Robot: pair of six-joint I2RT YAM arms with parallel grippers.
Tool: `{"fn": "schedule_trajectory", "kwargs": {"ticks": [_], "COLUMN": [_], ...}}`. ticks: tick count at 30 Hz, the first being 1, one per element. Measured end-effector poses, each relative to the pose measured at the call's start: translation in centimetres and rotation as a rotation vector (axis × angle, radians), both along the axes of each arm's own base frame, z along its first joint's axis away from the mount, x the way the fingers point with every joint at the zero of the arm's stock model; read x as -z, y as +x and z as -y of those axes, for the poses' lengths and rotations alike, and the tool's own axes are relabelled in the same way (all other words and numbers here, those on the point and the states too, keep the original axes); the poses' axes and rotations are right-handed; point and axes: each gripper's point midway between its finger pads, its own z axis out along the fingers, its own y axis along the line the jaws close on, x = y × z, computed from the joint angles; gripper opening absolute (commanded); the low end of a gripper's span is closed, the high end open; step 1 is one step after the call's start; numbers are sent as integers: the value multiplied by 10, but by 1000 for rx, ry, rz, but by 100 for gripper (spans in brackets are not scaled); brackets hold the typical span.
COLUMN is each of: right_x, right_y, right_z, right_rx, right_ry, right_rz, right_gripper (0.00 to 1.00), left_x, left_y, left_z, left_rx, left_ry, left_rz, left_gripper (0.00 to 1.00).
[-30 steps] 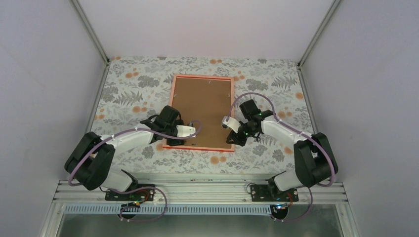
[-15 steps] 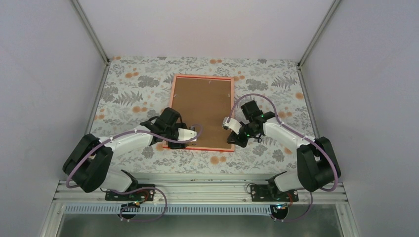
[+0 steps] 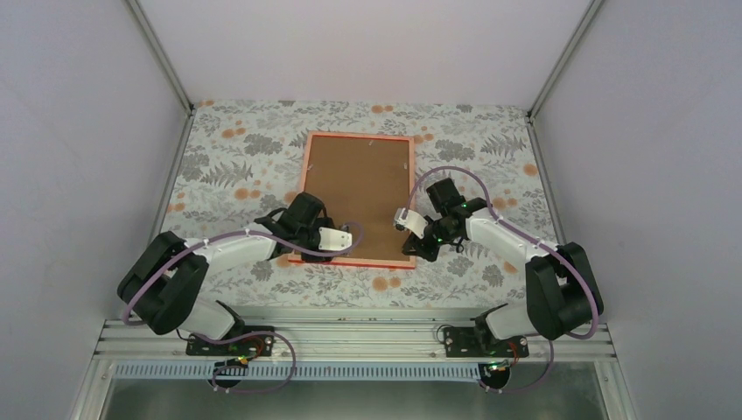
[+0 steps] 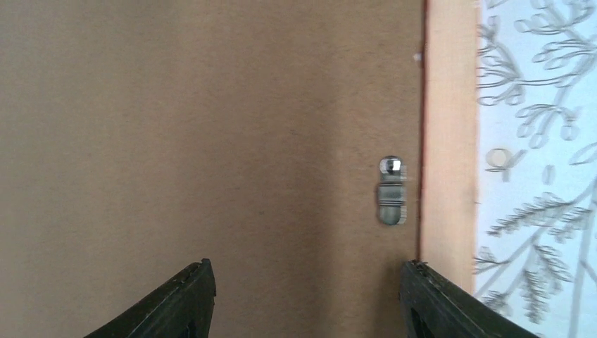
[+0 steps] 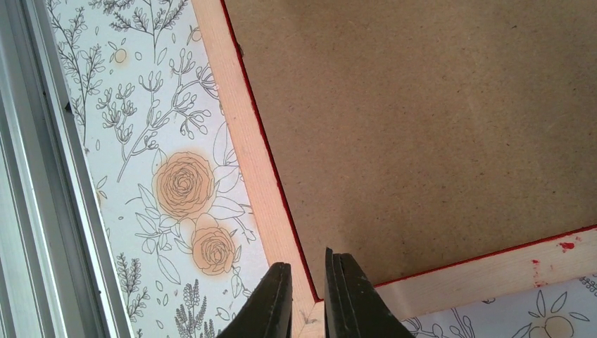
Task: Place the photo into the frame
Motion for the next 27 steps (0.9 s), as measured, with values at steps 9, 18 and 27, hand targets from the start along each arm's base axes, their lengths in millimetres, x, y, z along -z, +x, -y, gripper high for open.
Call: {"fn": "schedule_trajectory", "kwargs": {"ticks": [9,18,27], "right_x": [1,-2,-81], "right_y": [-3,-1,77], "right_z": [1,0,-13], "right_rx": [-11,6,143], "right_ry": [-6,4,142], "right_rz": [-6,-22,136], "right_gripper": [12,14,76], "left_x": [0,-11,-167], "left_y": [23,31,92], "left_z": [-2,-10,-33], "left_rx": [-51,-127,-403], "left_ry": [28,-23,-363], "left_rz": [87,29,226], "left_gripper": [65,79,100]}}
